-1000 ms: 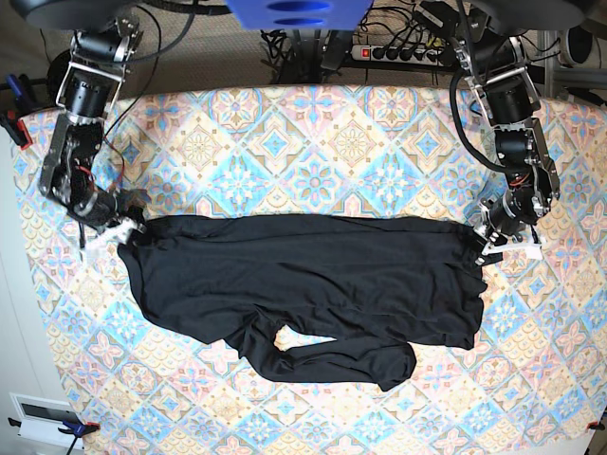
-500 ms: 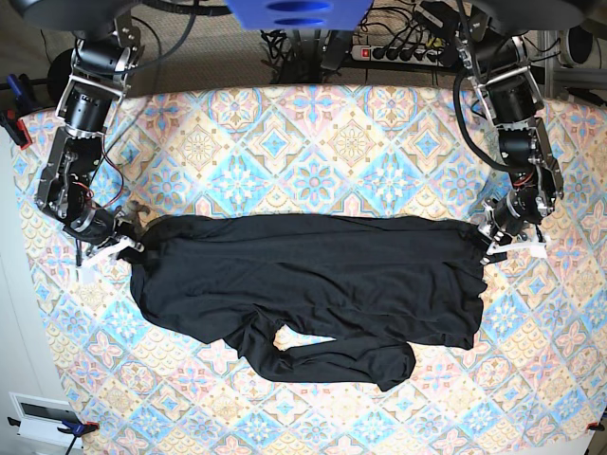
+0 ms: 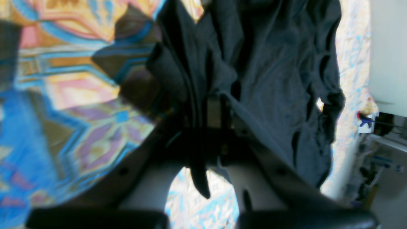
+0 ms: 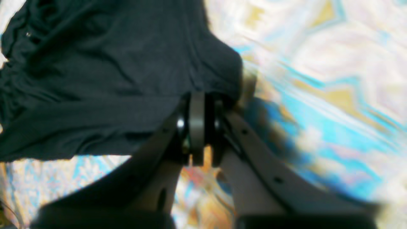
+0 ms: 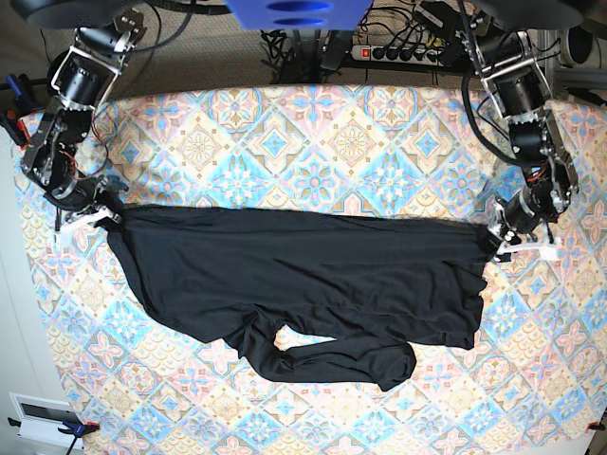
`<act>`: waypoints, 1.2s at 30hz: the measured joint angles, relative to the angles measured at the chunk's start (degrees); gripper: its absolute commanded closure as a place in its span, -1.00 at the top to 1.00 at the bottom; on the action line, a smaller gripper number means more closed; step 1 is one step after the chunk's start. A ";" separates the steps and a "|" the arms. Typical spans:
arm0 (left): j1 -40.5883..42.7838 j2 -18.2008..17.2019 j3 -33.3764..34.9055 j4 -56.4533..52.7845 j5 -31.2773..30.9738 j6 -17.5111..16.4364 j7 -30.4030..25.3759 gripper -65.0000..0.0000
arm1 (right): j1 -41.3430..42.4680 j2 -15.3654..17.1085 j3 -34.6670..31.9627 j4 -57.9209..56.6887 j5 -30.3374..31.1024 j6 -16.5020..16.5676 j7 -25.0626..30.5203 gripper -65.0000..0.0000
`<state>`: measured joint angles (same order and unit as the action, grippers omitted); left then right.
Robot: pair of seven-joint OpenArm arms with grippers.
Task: Layout the t-shirt on the table in an organized manner, then fold the t-shirt properly
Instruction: 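Lift the shirt shoulders with both grippers and pull them apart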
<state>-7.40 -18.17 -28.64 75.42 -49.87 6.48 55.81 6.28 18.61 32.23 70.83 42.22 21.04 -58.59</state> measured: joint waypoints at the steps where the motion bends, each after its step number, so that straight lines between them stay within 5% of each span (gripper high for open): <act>1: 0.70 -0.04 -0.44 0.92 0.20 0.17 0.57 -1.00 | -0.50 -0.04 0.22 1.38 0.22 0.26 0.02 -0.98; 7: 1.62 -0.24 -0.61 2.71 -0.02 0.04 1.51 -1.00 | -3.74 -0.11 1.46 4.35 0.63 0.42 -0.04 -0.98; 18: 9.40 -6.62 -3.06 3.80 -10.21 -0.31 4.28 -1.00 | -10.40 -0.50 6.23 11.69 1.42 0.85 -4.68 -0.98; 32: 25.09 -5.75 -6.58 19.82 -8.85 0.33 2.67 -1.00 | -20.24 0.11 9.01 21.18 0.48 0.26 -5.60 -0.98; 36: 26.32 -5.75 -6.97 19.93 -8.28 0.55 2.95 -1.00 | -22.49 0.24 8.20 21.70 5.03 0.24 -5.64 -0.97</act>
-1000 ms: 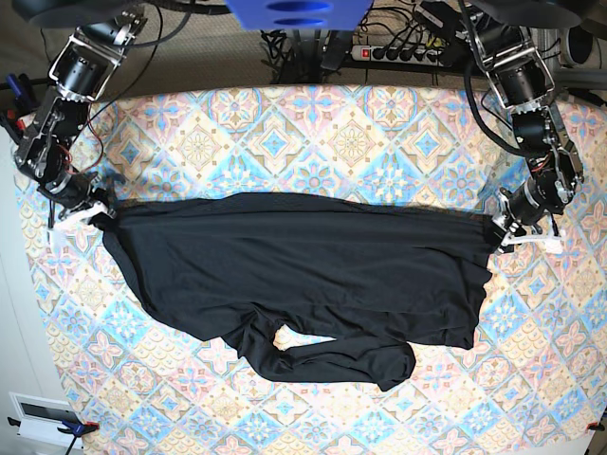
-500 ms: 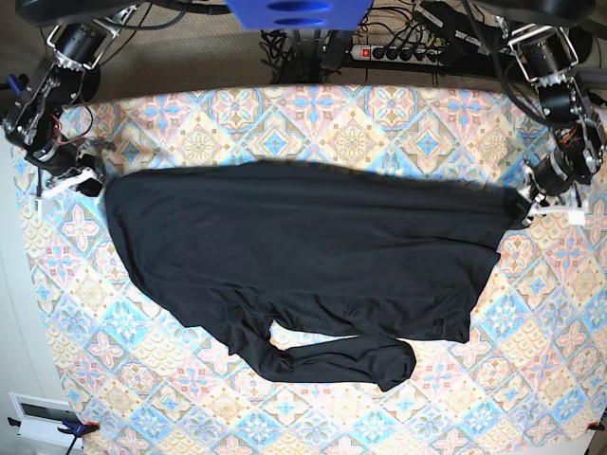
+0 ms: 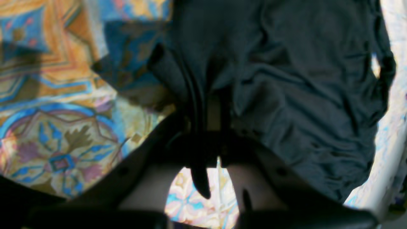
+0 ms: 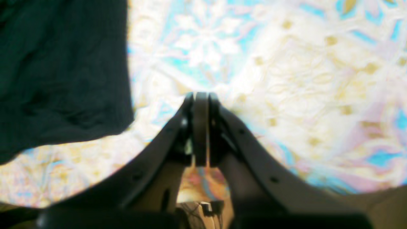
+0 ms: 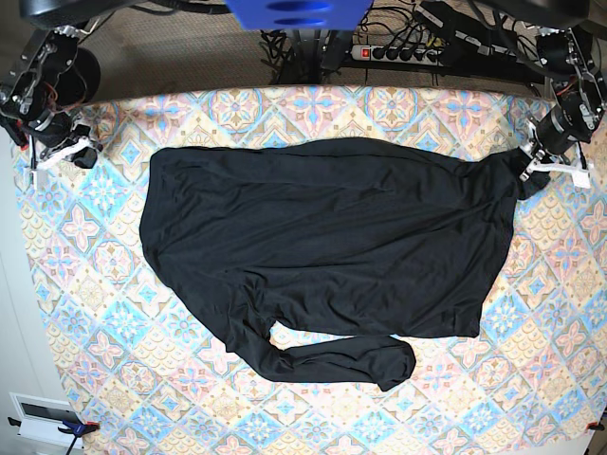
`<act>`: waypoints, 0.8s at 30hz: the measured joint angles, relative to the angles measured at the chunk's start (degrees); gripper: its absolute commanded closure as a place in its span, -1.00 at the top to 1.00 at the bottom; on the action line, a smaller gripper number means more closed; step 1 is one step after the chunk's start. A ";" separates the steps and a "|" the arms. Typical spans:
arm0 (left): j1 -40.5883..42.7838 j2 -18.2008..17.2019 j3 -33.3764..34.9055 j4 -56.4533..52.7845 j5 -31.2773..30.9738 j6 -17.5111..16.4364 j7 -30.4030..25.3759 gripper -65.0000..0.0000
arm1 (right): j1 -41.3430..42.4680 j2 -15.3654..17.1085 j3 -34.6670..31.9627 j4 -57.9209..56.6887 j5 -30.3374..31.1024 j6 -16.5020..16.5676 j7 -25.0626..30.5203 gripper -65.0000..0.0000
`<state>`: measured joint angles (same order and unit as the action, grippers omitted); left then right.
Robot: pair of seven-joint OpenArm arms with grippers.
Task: Layout the t-shirt on the table in an organized manner, then fold the t-shirt properly
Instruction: 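Lift the shirt shoulders with both grippers and pull them apart, then lower the shirt shoulders onto the table with both grippers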
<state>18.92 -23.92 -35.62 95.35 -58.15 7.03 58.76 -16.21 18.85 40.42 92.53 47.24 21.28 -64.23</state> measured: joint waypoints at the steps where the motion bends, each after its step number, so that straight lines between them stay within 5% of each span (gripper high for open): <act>1: -0.07 0.00 -0.81 0.02 -0.48 -0.22 0.04 -1.00 | -0.09 -0.04 -0.55 0.00 0.87 -0.09 -0.15 -0.97; 10: 0.74 -0.90 -4.15 0.22 -0.44 -0.24 0.13 -1.00 | -0.15 0.00 -10.14 0.11 4.63 0.02 0.59 -0.95; 19: -1.31 -1.44 -4.13 0.15 0.24 -0.20 -0.22 -0.99 | 0.00 0.04 -15.80 0.90 4.24 -0.04 0.72 -0.35; 24: -2.21 -1.31 -4.13 -0.68 0.22 -0.22 -0.02 -0.99 | 0.02 -0.55 -15.78 0.90 4.44 -0.04 0.74 -0.31</act>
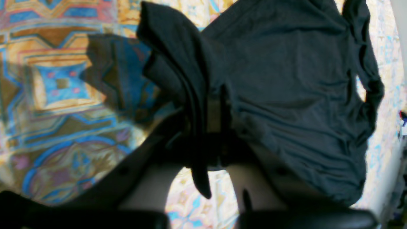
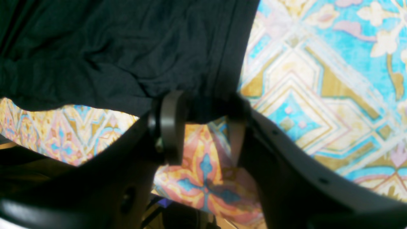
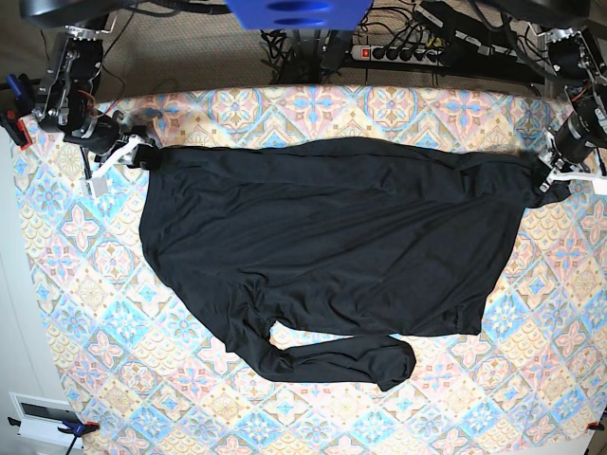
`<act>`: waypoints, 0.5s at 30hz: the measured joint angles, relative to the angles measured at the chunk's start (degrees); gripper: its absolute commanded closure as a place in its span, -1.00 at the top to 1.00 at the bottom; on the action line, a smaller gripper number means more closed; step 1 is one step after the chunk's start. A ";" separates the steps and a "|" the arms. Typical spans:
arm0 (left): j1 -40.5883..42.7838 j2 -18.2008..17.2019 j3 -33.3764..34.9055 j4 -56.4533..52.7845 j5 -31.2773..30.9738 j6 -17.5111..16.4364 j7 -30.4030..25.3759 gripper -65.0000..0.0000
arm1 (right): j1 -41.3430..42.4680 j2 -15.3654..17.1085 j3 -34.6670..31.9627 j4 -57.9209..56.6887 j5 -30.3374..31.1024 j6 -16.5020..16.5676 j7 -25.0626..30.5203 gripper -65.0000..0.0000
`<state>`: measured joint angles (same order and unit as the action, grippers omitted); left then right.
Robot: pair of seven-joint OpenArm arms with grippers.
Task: Layout the t-shirt on the table in an organized manner, then fold the t-shirt properly
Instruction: 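Lower the shirt shoulders onto the table with both grippers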
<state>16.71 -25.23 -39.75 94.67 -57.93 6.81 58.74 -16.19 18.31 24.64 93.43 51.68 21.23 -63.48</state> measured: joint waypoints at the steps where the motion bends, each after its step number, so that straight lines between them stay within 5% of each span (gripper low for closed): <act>1: -0.33 0.00 0.00 -1.05 -0.15 -0.07 -0.11 -0.99 | 0.00 -0.66 -0.02 -0.04 -0.02 -0.02 -0.04 -0.31; 15: -1.29 0.09 0.00 -5.44 -0.13 0.02 -0.17 -0.99 | 0.33 -4.00 -3.98 -1.07 0.52 0.22 0.13 -0.31</act>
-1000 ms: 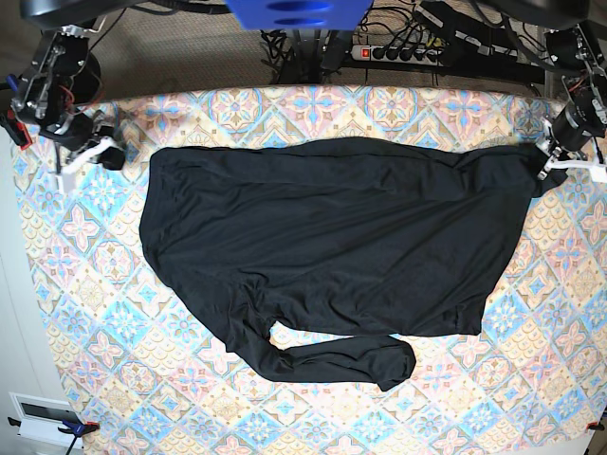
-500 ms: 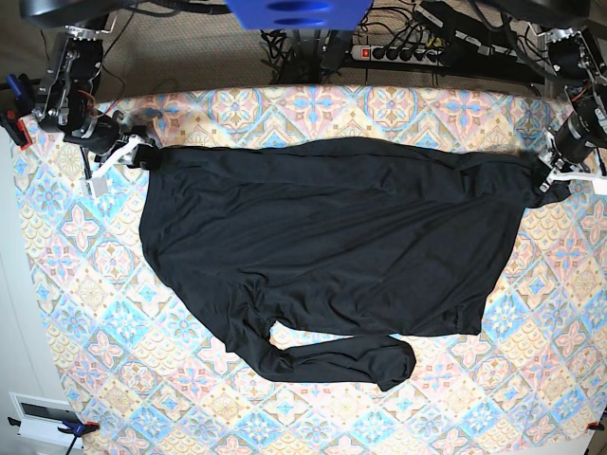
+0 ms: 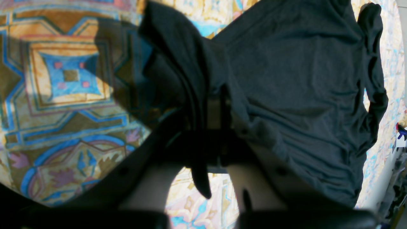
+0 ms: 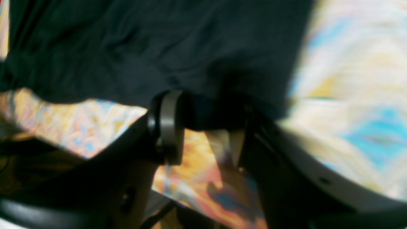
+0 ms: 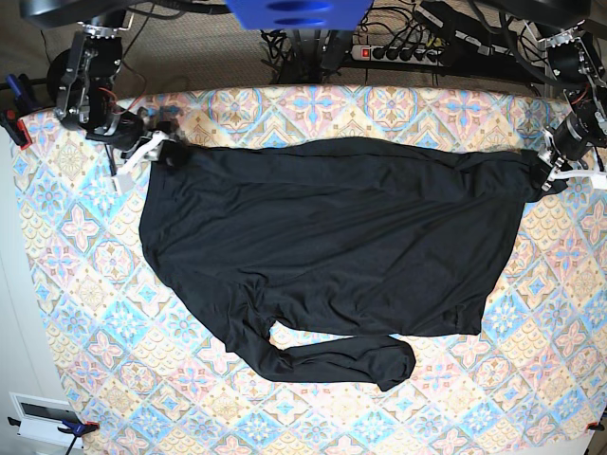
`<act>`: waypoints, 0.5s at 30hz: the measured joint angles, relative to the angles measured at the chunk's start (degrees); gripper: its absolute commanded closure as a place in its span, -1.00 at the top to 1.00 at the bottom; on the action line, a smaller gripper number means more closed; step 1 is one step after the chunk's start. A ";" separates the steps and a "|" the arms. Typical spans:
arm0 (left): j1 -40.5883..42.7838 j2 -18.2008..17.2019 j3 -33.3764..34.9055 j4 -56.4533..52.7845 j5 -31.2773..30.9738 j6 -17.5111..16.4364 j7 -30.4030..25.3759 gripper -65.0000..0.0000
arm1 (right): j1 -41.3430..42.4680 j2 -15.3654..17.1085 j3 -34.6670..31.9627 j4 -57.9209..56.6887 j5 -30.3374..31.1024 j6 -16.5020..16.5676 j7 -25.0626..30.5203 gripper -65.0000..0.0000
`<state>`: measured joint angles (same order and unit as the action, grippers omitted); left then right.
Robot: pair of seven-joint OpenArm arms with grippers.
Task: Layout the t-shirt on the table in an organized manner, then fold the t-shirt properly
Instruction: 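Lower the shirt shoulders onto the table with both grippers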
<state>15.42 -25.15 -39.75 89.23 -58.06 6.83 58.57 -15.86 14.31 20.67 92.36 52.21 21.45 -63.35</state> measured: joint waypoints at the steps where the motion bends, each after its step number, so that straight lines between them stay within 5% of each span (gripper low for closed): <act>1: -0.02 0.00 0.00 0.00 0.00 0.00 -0.02 -0.99 | 0.07 -0.26 0.00 -0.90 -0.07 -0.02 0.13 -0.31; 9: -0.04 0.04 0.00 0.00 -0.02 -0.02 -0.04 -0.99 | 3.10 -1.27 0.07 -3.61 0.35 0.39 0.09 -0.34; 15: -0.46 0.09 -0.02 -0.04 0.00 0.00 0.09 -1.00 | 4.37 -1.60 0.28 -4.00 -0.66 -0.26 0.17 -0.90</act>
<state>14.96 -25.06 -39.77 89.19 -58.06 6.83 58.65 -11.49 12.71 20.95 88.36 51.55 21.19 -63.18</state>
